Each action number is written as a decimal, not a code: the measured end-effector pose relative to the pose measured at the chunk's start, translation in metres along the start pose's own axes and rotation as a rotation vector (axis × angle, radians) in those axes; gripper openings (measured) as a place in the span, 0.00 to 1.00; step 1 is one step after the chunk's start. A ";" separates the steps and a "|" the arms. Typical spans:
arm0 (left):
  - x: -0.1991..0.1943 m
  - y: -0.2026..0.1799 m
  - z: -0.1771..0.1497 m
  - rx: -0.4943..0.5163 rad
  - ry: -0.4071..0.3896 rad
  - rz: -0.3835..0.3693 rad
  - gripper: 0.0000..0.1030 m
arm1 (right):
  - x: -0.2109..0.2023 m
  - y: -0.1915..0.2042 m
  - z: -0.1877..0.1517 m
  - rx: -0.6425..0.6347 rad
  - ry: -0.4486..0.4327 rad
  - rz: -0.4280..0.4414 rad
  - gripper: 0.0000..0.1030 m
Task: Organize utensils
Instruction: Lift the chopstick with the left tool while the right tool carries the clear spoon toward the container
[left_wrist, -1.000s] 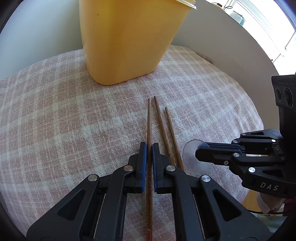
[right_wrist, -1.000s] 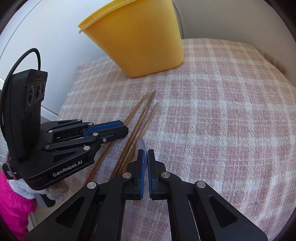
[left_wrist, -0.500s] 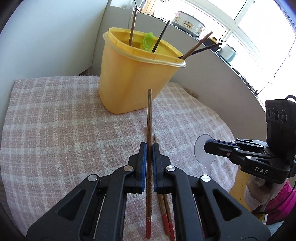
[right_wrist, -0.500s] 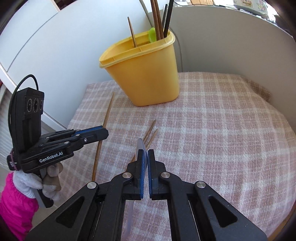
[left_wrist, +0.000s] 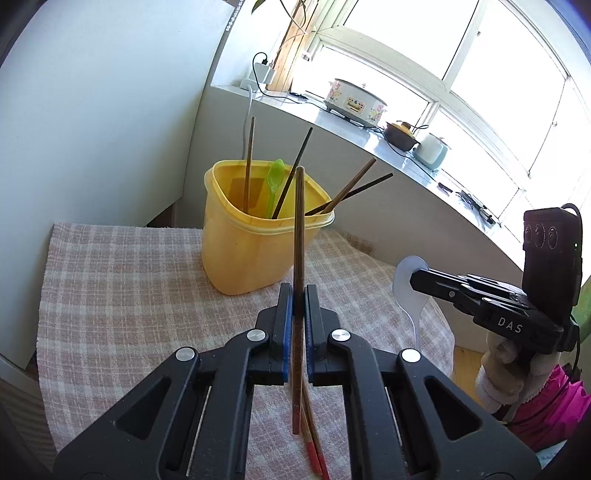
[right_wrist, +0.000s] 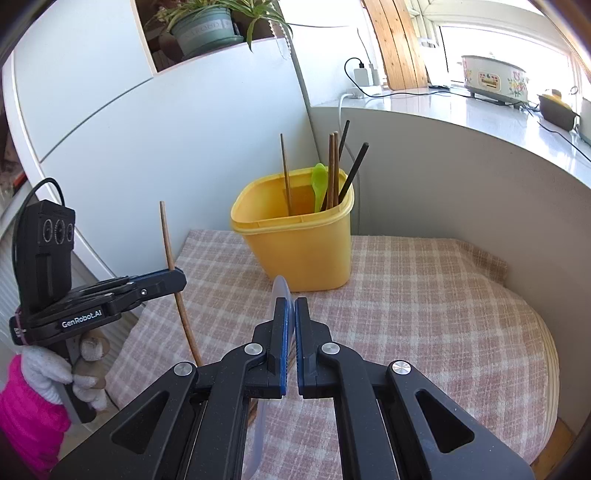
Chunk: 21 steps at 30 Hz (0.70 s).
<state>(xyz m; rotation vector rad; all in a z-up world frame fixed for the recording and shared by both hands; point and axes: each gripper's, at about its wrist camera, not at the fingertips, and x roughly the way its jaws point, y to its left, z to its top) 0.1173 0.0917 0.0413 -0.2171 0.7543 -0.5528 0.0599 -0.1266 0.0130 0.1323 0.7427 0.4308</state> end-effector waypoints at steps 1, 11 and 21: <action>-0.003 -0.001 0.004 0.003 -0.012 -0.002 0.03 | -0.002 0.000 0.004 -0.002 -0.011 -0.003 0.02; -0.027 0.000 0.051 0.023 -0.126 -0.018 0.03 | -0.012 0.013 0.045 -0.038 -0.131 -0.033 0.02; -0.027 0.019 0.102 0.014 -0.199 0.009 0.03 | 0.005 0.020 0.091 -0.089 -0.221 -0.098 0.02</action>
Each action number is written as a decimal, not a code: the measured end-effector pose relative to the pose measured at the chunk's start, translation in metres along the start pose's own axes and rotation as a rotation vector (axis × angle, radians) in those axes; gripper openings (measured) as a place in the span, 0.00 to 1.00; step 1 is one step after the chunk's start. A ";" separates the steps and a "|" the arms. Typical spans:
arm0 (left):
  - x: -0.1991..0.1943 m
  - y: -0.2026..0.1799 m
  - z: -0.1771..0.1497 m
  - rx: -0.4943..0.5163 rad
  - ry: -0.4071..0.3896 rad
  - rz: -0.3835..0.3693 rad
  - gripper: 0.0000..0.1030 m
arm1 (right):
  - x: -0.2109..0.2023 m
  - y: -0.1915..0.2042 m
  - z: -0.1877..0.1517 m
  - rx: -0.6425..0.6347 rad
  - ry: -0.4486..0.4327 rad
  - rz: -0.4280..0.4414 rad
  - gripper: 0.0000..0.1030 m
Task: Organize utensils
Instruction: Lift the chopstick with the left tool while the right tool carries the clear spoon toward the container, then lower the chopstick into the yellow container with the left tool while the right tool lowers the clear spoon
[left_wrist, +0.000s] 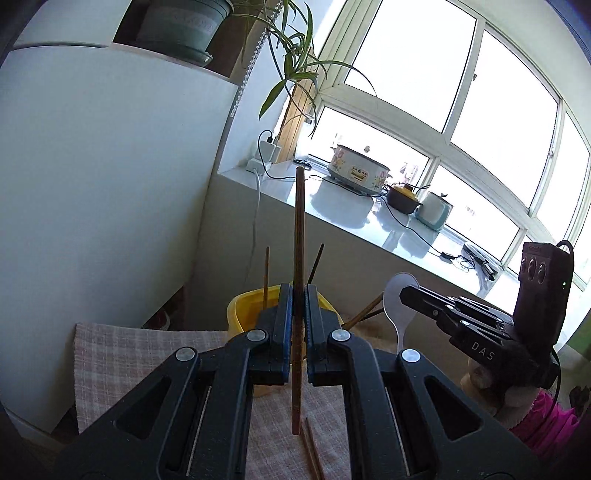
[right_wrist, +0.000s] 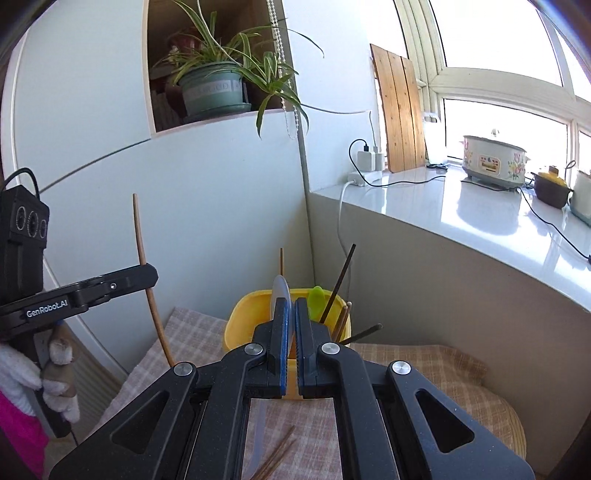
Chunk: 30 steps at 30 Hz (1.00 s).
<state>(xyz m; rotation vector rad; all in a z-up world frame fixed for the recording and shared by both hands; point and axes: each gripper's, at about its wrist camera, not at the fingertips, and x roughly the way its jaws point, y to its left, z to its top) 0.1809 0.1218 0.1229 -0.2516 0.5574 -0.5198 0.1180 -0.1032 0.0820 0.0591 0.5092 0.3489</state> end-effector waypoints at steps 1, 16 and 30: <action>0.002 0.001 0.006 -0.001 -0.008 -0.001 0.03 | 0.003 0.000 0.004 0.001 -0.007 -0.005 0.02; 0.047 0.023 0.055 -0.021 -0.054 -0.017 0.03 | 0.059 -0.006 0.042 0.010 -0.087 -0.132 0.02; 0.073 0.031 0.039 -0.020 -0.011 -0.024 0.03 | 0.091 0.016 0.022 -0.119 -0.061 -0.188 0.02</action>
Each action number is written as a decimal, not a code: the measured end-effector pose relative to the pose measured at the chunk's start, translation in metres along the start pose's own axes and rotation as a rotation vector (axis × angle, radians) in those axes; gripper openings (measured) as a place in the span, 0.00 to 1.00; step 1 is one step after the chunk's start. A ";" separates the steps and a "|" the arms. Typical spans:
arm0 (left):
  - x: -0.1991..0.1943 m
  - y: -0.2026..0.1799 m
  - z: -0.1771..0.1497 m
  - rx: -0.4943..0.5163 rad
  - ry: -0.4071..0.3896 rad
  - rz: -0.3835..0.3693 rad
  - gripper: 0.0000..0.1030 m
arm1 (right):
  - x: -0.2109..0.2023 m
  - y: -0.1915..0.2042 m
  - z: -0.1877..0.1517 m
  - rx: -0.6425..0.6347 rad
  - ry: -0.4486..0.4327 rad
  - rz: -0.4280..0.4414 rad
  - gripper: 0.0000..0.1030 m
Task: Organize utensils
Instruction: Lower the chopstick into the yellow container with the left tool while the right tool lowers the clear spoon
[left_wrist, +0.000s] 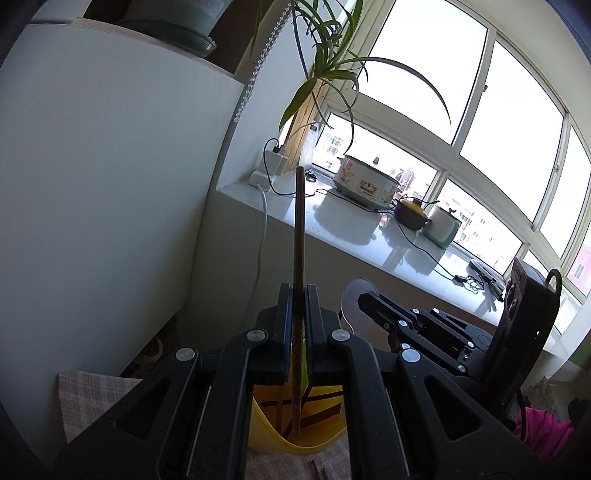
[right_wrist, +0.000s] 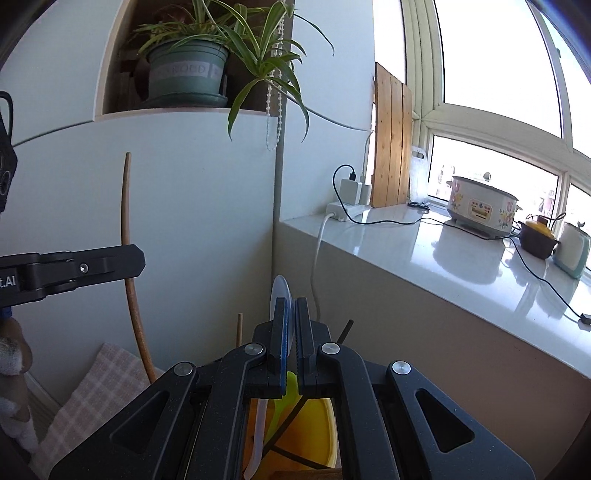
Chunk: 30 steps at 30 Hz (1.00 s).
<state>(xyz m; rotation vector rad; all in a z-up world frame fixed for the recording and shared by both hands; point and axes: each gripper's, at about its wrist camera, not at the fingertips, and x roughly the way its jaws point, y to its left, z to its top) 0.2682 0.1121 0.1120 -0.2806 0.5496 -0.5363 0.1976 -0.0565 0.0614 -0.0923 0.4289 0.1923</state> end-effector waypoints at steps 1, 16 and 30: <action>0.000 0.000 -0.002 -0.001 0.003 0.000 0.03 | 0.000 -0.001 -0.002 0.005 0.007 0.006 0.02; -0.003 -0.026 -0.034 0.115 0.005 0.091 0.03 | -0.025 -0.036 -0.029 0.126 0.128 0.131 0.02; -0.008 -0.042 -0.052 0.140 0.017 0.107 0.03 | -0.042 -0.031 -0.037 0.088 0.149 0.145 0.02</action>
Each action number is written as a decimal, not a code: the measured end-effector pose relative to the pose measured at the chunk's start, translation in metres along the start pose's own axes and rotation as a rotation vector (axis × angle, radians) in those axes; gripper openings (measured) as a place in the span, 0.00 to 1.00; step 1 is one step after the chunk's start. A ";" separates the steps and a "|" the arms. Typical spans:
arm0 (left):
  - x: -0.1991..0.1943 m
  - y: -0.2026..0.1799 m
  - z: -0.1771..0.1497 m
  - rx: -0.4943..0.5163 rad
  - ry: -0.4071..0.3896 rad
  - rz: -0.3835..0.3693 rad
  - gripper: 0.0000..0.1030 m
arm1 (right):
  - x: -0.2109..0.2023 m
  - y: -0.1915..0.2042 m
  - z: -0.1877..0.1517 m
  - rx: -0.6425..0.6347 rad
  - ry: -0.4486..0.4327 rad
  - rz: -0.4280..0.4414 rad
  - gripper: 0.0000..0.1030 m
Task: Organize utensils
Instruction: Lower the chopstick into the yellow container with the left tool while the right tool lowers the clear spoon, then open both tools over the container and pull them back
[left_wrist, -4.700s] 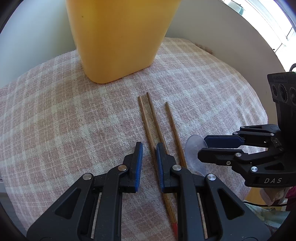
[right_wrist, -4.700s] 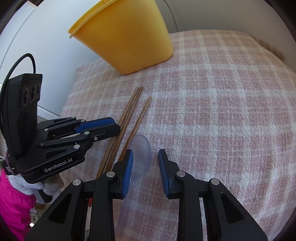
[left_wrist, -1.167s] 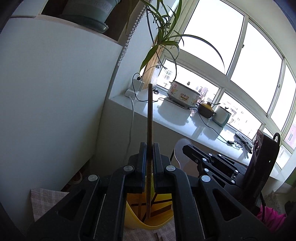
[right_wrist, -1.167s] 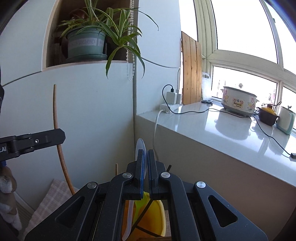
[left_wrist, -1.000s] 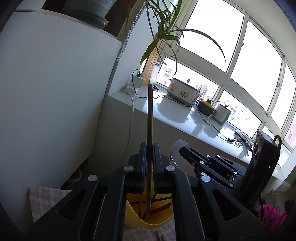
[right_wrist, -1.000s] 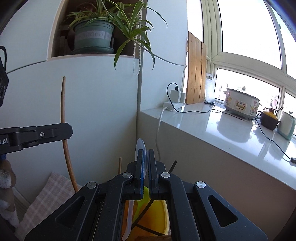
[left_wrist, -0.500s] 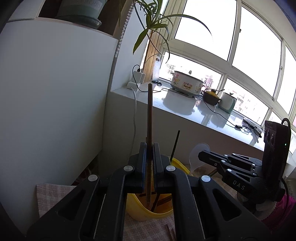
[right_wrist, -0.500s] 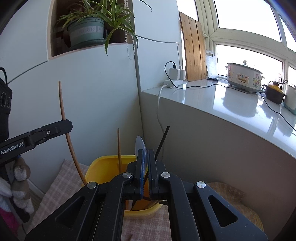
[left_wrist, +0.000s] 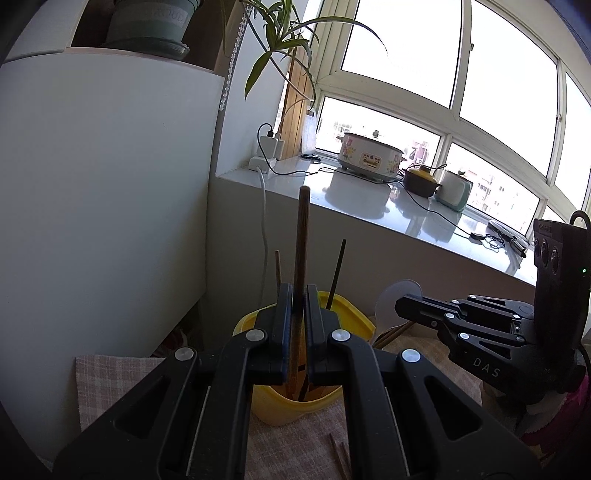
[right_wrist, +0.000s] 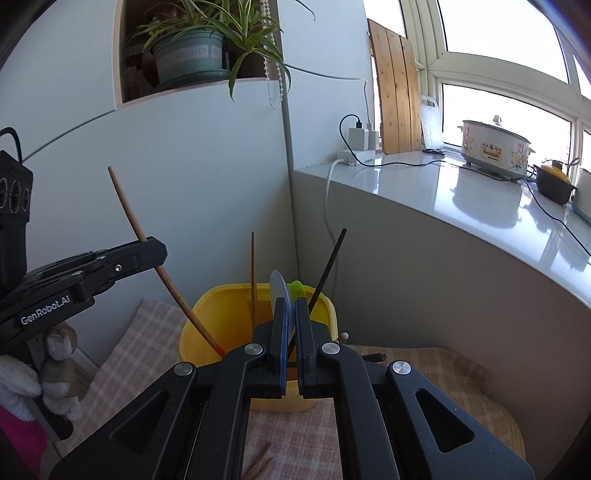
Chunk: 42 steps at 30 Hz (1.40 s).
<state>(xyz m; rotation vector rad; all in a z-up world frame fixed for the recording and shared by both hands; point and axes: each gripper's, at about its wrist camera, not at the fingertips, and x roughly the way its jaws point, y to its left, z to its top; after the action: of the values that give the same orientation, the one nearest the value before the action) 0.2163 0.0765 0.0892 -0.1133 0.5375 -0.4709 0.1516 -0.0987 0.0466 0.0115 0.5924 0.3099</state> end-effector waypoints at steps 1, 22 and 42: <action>-0.001 0.000 -0.001 -0.003 -0.001 -0.001 0.03 | -0.001 0.001 -0.001 -0.004 0.002 -0.004 0.02; -0.052 -0.014 -0.025 -0.006 -0.005 -0.017 0.17 | -0.040 0.013 -0.020 -0.048 -0.048 -0.052 0.15; -0.055 -0.048 -0.124 0.019 0.151 0.041 0.32 | -0.067 -0.006 -0.079 0.033 0.003 -0.074 0.48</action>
<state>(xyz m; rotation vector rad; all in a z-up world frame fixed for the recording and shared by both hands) 0.0913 0.0615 0.0193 -0.0488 0.6816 -0.4463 0.0573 -0.1303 0.0167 0.0211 0.5997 0.2286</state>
